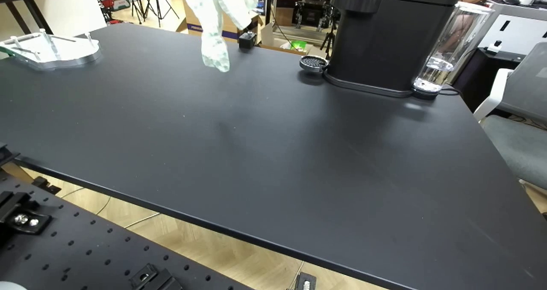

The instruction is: Take the cloth and put it on the table

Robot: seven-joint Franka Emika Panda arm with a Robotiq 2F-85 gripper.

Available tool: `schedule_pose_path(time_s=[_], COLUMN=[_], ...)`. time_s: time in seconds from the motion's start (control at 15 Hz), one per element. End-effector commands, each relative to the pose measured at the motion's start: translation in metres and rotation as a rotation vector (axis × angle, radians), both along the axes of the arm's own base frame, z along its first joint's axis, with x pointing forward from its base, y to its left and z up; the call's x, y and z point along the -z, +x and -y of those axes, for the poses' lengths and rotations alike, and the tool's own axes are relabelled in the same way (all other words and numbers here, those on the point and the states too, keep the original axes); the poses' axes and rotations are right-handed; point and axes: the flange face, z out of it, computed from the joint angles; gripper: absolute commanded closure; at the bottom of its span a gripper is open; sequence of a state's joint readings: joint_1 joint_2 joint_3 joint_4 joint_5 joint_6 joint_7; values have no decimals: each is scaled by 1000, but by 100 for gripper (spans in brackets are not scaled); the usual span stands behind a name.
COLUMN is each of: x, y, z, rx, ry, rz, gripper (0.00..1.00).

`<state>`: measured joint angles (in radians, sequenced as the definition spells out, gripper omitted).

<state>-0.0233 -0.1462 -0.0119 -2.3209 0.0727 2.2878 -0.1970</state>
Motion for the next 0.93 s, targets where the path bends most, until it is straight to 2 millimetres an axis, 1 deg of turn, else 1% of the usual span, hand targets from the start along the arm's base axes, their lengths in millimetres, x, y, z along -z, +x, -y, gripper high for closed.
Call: schedule_pose_path(time_s=[0.0, 0.27, 0.53, 0.6, 0.67, 0.8, 0.87], x=[11, 23, 31, 33, 35, 37, 37], y=[-15, -17, -10, -8, -7, -5, -4], z=[17, 28, 27, 27, 26, 24, 23], rx=[89, 115, 102, 98, 97, 92, 86], ry=[-17, -6, 3, 8, 14, 20, 22], rz=[-16, -24, -16, -16, -16, -12, -11], gripper=[99, 99, 99, 71, 69, 57, 49])
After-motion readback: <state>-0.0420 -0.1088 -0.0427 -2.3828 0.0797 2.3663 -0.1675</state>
